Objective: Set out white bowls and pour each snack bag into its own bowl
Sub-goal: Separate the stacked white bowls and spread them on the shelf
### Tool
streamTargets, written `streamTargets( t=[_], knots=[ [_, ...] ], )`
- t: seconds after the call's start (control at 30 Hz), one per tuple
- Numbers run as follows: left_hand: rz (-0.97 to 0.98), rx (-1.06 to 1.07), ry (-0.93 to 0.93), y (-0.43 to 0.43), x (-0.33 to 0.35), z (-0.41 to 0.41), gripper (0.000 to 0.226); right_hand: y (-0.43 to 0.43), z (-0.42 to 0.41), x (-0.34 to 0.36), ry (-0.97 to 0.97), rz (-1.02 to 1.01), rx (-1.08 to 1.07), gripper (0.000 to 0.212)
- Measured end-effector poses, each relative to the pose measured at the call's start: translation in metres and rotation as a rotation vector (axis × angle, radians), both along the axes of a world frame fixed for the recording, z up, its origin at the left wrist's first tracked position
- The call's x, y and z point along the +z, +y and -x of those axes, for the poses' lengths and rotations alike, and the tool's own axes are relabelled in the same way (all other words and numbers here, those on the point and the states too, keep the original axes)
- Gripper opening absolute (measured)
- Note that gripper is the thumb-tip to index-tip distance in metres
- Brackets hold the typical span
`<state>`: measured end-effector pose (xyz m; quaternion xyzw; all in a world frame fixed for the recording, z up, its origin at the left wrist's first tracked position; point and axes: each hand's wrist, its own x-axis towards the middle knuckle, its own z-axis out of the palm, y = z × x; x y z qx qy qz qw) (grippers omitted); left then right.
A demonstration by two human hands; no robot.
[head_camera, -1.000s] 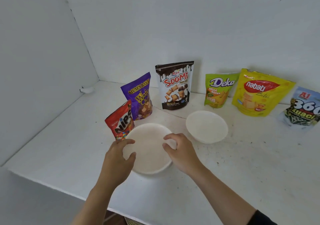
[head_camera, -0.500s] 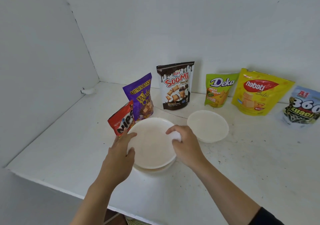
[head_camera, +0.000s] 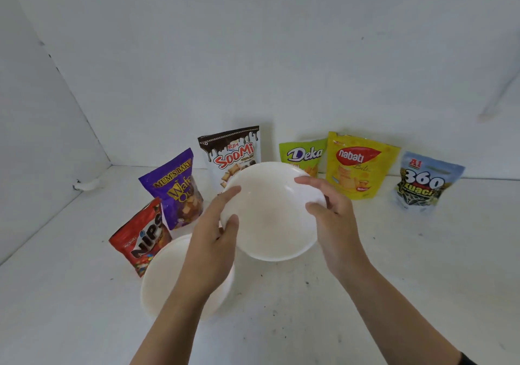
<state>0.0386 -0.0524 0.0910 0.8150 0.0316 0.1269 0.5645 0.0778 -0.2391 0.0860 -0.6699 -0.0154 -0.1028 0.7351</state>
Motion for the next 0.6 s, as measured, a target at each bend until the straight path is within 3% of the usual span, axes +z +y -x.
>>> streamTargets(
  t=[0.33, 0.6],
  knots=[
    [0.415, -0.081, 0.212, -0.152, -0.04, -0.036, 0.043, -0.133, -0.019, -0.035, 0.14, -0.008, -0.272, 0.051],
    [0.499, -0.133, 0.41, -0.218, -0.112, -0.071, 0.05, -0.195, -0.044, -0.103, 0.301, 0.155, -0.401, 0.053]
  ],
)
